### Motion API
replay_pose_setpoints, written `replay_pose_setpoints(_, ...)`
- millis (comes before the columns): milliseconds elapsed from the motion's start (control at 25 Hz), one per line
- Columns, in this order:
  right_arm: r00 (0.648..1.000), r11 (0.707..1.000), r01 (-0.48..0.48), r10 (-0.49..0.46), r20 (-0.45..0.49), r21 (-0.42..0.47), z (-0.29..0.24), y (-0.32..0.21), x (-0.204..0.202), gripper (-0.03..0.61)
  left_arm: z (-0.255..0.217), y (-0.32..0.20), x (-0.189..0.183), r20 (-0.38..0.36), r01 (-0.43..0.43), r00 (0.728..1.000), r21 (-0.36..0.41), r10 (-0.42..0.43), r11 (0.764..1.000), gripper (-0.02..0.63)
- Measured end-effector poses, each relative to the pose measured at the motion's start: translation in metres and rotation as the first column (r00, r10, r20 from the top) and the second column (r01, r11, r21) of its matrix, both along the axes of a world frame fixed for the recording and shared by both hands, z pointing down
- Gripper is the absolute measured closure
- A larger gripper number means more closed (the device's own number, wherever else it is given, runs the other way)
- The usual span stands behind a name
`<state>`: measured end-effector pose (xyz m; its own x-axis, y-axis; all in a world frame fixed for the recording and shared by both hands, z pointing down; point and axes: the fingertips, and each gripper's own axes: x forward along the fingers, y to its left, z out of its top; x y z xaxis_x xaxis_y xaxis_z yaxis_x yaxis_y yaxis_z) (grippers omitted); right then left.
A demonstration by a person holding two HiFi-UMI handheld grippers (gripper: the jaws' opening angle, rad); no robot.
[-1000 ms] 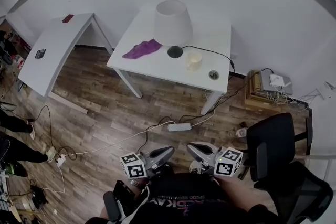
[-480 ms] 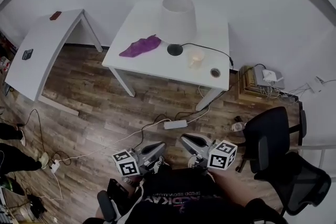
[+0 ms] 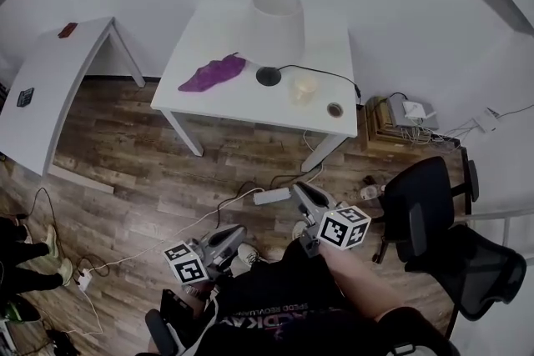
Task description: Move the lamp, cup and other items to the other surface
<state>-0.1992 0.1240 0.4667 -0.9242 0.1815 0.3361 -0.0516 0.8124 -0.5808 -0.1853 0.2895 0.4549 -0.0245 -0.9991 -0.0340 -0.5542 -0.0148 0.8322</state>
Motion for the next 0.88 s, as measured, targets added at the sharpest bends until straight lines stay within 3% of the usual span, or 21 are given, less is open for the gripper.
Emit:
replay_pose_setpoints(160, 0.996, 0.995, -0.075, 0.079, -0.051, 0.066, 0.014, -0.032, -0.021, 0.506, -0.001, 0.005, -0.008, 0.013, 0.026, 1.000, 0.004, -0.026, 1.000, 0.615)
replay_pose_setpoints(280, 0.990, 0.992, -0.101, 0.108, -0.095, 0.070, 0.029, -0.054, -0.047, 0.476, -0.003, 0.016, -0.019, 0.005, 0.091, 0.996, 0.020, -0.091, 0.996, 0.615)
replay_pose_setpoints(400, 0.984, 0.985, -0.106, 0.124, -0.131, 0.135, 0.041, -0.080, -0.076, 0.469, -0.006, 0.030, -0.028, 0.004, 0.171, 0.985, 0.026, -0.172, 0.985, 0.615)
replay_pose_setpoints(560, 0.960, 0.953, -0.143, 0.200, -0.198, 0.267, 0.063, -0.122, -0.117, 0.469, -0.006, 0.049, -0.040, 0.010, 0.280, 0.960, 0.019, -0.280, 0.960, 0.615)
replay_pose_setpoints(880, 0.884, 0.916, -0.232, 0.339, -0.322, 0.328, 0.105, -0.169, -0.187, 0.410, 0.000, 0.067, -0.049, -0.016, 0.444, 0.896, -0.009, -0.444, 0.896, 0.615)
